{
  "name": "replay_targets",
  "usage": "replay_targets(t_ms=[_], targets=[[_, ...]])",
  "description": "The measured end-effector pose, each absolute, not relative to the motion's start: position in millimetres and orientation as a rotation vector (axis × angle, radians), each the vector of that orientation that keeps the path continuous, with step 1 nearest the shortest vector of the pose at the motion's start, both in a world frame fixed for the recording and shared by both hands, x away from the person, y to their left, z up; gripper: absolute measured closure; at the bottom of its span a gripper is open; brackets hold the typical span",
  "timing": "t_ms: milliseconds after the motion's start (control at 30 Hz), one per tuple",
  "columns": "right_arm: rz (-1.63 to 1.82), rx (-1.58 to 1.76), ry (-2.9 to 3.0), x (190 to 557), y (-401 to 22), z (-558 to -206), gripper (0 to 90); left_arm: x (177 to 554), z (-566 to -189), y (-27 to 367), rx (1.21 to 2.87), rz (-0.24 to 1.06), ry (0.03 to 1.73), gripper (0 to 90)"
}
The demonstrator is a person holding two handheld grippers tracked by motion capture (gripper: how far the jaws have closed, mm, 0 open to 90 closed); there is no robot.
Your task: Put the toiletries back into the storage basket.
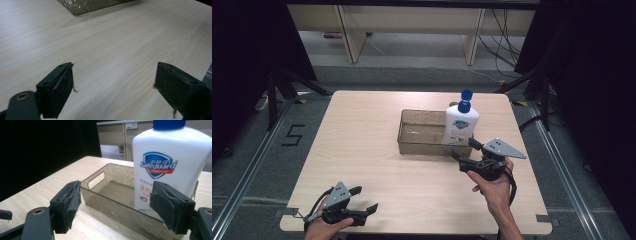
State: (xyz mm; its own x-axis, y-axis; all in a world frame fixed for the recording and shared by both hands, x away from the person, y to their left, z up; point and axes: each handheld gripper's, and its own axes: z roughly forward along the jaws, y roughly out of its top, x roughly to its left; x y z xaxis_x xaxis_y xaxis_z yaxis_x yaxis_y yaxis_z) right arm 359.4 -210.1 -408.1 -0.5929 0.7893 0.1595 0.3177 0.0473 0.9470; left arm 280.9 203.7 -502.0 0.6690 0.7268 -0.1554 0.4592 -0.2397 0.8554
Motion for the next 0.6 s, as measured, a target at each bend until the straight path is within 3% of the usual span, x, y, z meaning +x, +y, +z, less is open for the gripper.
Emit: replay_targets(t_ms=[600], targets=[[1.555,1.084,1.975,343.8,-201.9,-421.2,24.5,280.3,-501.2,203.7,1.885,0.335,0.938,14.9]])
